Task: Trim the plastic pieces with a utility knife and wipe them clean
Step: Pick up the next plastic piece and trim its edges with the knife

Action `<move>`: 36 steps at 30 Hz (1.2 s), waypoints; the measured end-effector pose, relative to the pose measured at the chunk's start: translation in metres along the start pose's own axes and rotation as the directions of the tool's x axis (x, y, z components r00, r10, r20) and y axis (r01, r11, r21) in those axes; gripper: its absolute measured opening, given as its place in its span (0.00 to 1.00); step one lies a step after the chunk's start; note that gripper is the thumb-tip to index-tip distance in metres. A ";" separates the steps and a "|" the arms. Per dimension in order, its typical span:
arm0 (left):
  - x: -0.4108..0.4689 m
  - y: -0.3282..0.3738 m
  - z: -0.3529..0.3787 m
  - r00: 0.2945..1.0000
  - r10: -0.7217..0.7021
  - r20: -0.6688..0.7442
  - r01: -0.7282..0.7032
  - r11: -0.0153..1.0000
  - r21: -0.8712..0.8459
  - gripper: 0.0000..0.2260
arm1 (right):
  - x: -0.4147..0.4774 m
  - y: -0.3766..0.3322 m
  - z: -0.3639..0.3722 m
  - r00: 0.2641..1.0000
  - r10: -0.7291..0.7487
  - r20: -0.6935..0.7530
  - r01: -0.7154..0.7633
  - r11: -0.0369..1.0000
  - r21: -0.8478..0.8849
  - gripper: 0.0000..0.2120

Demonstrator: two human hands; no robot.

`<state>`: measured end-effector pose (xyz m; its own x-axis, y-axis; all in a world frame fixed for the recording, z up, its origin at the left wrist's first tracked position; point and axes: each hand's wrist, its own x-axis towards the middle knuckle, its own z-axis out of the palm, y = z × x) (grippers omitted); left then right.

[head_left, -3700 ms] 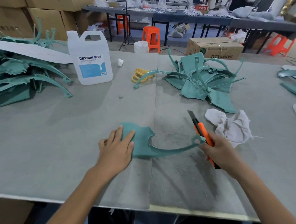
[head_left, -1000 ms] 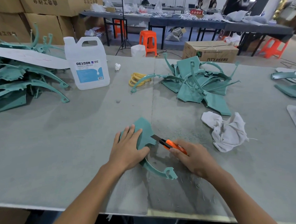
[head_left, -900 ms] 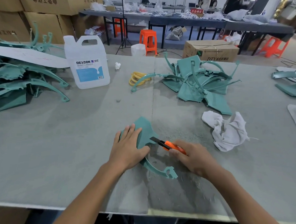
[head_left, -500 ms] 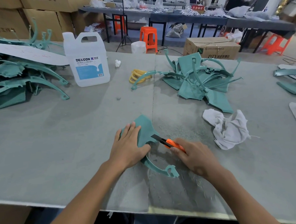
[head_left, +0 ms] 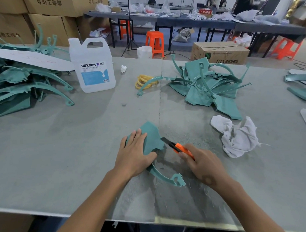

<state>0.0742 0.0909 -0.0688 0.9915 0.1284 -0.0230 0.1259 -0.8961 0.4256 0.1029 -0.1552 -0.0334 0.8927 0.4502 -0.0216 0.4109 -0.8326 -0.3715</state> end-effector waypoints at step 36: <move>-0.003 -0.003 -0.001 1.000 0.020 -0.001 -0.020 1.000 -0.021 0.43 | 0.016 0.000 -0.001 0.983 0.178 0.054 -0.182 0.980 0.085 0.14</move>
<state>0.0705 0.0936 -0.0692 0.9938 0.1107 -0.0139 0.1053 -0.8892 0.4453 0.1169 -0.1482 -0.0324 0.9403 0.3117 -0.1370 0.2244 -0.8699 -0.4393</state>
